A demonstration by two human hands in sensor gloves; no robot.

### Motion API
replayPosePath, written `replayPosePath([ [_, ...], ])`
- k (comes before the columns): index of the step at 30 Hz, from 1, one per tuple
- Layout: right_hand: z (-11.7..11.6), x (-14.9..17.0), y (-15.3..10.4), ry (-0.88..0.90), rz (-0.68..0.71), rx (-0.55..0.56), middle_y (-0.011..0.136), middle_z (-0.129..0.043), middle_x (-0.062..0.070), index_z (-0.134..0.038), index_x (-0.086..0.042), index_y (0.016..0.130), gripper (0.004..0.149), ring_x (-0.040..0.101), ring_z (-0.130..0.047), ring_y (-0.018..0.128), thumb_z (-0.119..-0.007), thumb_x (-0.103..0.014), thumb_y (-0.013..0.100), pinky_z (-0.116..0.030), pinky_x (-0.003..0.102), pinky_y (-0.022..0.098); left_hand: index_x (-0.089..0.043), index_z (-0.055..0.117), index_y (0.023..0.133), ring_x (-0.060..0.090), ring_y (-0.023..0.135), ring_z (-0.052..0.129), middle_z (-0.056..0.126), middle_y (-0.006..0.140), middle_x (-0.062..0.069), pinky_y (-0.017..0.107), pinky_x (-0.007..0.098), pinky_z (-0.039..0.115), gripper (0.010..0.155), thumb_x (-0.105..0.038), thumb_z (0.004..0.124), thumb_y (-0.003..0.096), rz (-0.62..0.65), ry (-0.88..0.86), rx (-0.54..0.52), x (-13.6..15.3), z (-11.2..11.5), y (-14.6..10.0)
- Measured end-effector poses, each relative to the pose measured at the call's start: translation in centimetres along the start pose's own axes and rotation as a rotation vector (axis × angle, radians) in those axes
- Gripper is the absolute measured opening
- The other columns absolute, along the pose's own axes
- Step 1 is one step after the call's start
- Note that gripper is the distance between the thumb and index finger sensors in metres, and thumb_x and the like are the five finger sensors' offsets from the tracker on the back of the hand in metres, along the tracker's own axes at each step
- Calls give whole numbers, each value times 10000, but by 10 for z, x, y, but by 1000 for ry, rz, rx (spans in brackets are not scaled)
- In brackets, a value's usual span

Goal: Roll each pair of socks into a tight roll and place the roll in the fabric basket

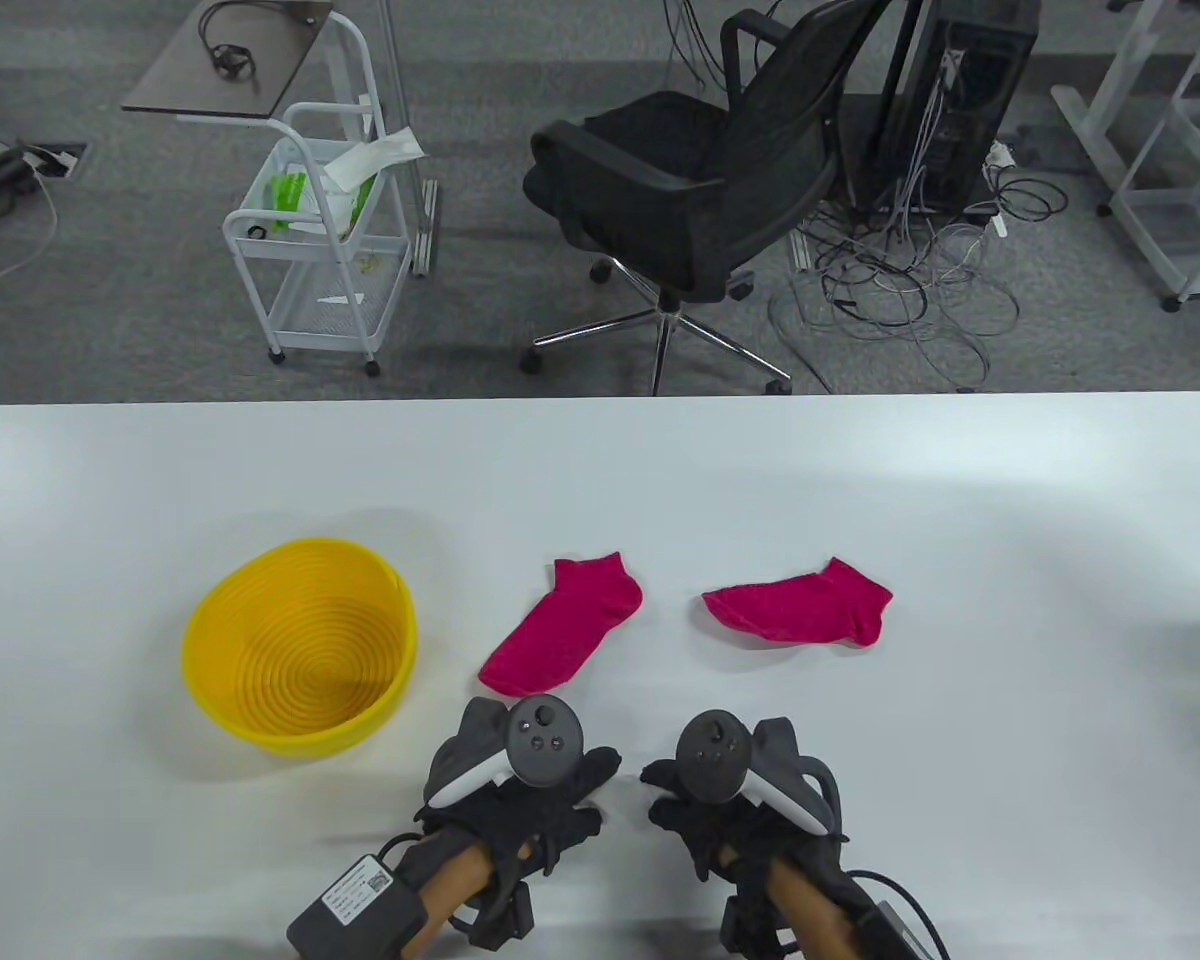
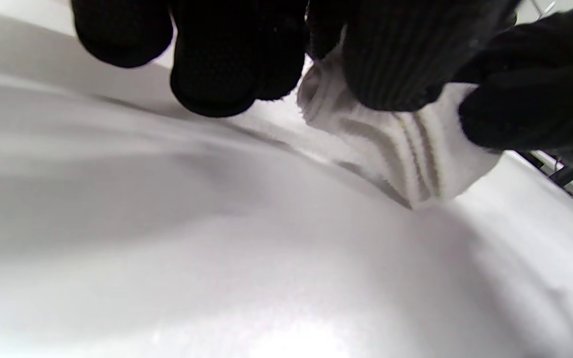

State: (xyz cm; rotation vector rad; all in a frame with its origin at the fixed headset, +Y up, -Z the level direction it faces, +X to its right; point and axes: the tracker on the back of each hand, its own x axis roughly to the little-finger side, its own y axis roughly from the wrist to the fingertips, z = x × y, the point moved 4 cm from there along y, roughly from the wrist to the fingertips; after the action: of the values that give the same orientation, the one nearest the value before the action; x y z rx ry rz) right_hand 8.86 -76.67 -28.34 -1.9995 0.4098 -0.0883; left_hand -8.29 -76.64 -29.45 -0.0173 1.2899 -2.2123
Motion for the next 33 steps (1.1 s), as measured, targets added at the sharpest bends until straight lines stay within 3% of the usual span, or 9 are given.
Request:
replayPosePath([
  [9,5,-1,-2,43,34,35,867,-884,-35,-702,-302,944,558,176,-895,779,-722,-479,414,-591,569,707,-286,683,976,272,752,872,749,948,85,543,486,709,659,-495,800,363,-14,-51,-66,6,-10,-4],
  [15,9,0,-6,235,113,-11,882,-873,-46,-696,-314,946,559,173,-887,795,-722,-482,413,-588,570,713,-359,639,999,308,799,880,724,1017,103,531,499,724,699,-610,738,355,49,-276,-64,13,-13,-4],
  [19,8,3,-6,258,101,-1,922,-854,-44,-670,-336,958,567,184,-873,835,-717,-499,418,-601,569,707,-270,724,950,280,570,1026,920,837,115,401,464,806,628,-520,767,375,62,-424,-51,13,-13,-2],
  [21,11,3,-7,222,73,59,979,-805,-24,-646,-344,971,579,213,-831,893,-701,-519,422,-600,575,701,-255,750,927,256,505,1037,950,780,102,370,446,815,616,-521,769,371,35,-381,-96,15,-17,-3],
  [23,24,-2,-15,112,55,234,1015,-755,-26,-651,-356,963,580,219,-787,936,-701,-533,413,-596,579,704,-253,762,916,247,481,1033,958,749,98,367,443,815,612,-524,778,367,-13,-340,-159,17,-22,-5],
  [24,35,-6,-22,70,63,377,988,-784,-56,-685,-372,940,563,191,-813,915,-702,-546,405,-612,565,703,-250,770,909,242,465,1035,967,732,95,356,442,819,611,-527,780,365,-32,-323,-184,18,-25,-6],
  [26,43,-15,-31,23,83,475,916,-852,-81,-755,-376,891,536,163,-869,850,-705,-574,396,-640,544,697,-243,791,895,238,434,1042,983,705,95,347,439,824,608,-532,789,361,-55,-304,-217,18,-27,-8],
  [30,33,-33,-34,-104,84,445,884,-886,-54,-785,-345,882,595,189,-894,814,-724,-638,368,-663,549,669,-225,833,858,219,367,1055,1019,632,85,311,427,840,604,-552,796,352,-63,-279,-276,14,-31,-12],
  [33,28,-43,-35,-198,76,497,823,-932,-67,-825,-330,841,521,163,-941,756,-770,-575,385,-699,532,651,-221,844,847,215,350,1055,1023,611,84,305,424,841,598,-551,806,349,-45,-260,-283,7,-32,-13],
])
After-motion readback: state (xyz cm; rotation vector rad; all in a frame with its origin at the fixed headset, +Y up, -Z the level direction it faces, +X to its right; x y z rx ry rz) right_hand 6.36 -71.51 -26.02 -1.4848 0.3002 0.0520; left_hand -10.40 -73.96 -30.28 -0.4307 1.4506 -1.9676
